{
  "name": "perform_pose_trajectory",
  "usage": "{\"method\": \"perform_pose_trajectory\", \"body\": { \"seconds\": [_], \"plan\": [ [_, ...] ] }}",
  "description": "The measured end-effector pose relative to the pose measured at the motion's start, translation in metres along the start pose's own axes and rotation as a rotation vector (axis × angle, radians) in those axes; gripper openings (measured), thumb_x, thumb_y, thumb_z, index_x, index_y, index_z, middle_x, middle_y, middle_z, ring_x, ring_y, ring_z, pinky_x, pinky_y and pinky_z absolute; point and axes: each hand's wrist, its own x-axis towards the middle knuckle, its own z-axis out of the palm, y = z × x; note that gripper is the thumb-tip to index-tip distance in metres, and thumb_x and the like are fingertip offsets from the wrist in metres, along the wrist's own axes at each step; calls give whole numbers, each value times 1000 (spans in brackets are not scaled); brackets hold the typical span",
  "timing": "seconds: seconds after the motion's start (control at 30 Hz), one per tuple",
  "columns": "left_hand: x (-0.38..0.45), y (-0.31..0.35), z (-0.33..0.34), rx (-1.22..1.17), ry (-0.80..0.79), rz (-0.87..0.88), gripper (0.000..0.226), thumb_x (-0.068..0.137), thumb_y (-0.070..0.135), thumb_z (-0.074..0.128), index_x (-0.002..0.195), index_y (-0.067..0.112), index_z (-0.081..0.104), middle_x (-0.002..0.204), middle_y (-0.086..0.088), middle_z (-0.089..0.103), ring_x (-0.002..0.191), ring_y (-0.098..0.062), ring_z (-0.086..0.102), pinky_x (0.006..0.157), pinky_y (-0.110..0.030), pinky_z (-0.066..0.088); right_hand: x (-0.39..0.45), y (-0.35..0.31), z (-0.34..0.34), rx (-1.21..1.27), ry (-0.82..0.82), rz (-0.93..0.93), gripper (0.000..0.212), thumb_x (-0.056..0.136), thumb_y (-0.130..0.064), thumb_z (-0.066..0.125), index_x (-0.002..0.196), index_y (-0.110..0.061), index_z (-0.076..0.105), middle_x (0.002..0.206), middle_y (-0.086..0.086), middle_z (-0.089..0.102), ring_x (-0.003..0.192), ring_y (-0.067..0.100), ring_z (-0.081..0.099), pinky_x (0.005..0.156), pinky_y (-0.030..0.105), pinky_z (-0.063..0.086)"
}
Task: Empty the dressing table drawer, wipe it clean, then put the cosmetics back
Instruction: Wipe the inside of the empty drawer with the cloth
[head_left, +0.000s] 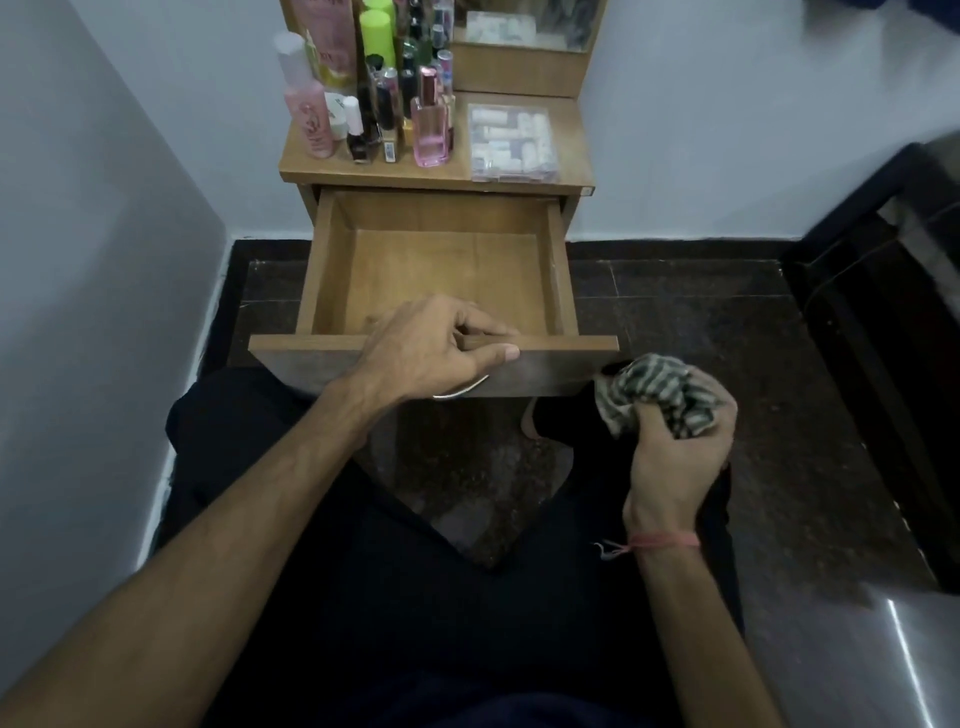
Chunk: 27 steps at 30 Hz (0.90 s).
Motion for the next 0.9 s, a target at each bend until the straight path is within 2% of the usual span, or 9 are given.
{"method": "perform_pose_trajectory", "body": {
  "seconds": [0.13,0.2,0.33,0.43,0.53,0.63,0.73,0.8,0.9],
  "plan": [
    [12,-3,2,-20,16,-49,26,88,76,75,111,65,78,106,42,73,103,9,66,102,-43,57,-16,4,0,-65,-84,-24,39,90,12,73,121,-7,59,119,15,67,109,21,71,100,43,60],
    [13,-3,1,-12,16,-59,27,87,80,73,111,68,76,105,44,72,105,9,66,106,-46,55,-17,-1,3,-101,-122,-92,36,92,11,71,121,-8,60,121,17,65,111,24,69,101,43,59],
    [10,-3,4,8,17,-71,31,83,86,69,110,72,73,105,46,71,105,7,66,108,-53,52,-12,-16,16,-177,-158,-276,42,91,18,65,127,-5,66,126,9,67,120,24,66,108,46,54],
    [5,-2,5,7,27,-72,31,84,85,70,110,69,75,109,43,73,106,8,67,104,-46,56,5,-21,32,-348,-224,-514,54,81,21,65,125,-9,75,122,3,71,119,24,66,108,41,51],
    [0,-2,7,13,27,-65,32,83,85,69,111,70,74,109,44,73,107,7,69,102,-42,58,14,-25,50,-635,-419,-636,58,77,7,72,128,-22,76,124,-7,72,116,20,62,100,25,45],
    [-2,-3,9,14,20,-69,33,85,85,69,113,68,75,110,43,73,109,6,68,102,-41,56,31,-39,67,-827,-580,-607,53,80,-5,75,125,-33,76,118,-12,75,109,16,66,95,34,54],
    [-6,1,10,20,25,-83,33,87,83,70,113,64,77,111,42,73,111,6,67,96,-35,48,72,-52,99,-1062,-739,-589,41,79,-13,75,112,-36,77,103,-7,78,104,23,69,89,38,58],
    [-8,2,12,24,38,-83,32,87,84,69,113,65,76,111,43,73,111,7,66,94,-33,43,93,-50,127,-1250,-881,-726,28,85,-18,76,107,-34,78,101,-2,76,107,27,64,84,41,57],
    [-11,3,14,33,50,-71,32,87,84,67,113,67,75,111,44,72,110,9,66,106,-41,48,108,-48,171,-1478,-1002,-1117,19,98,-20,71,109,-33,80,104,1,76,108,27,61,74,41,56]
  ]
}}
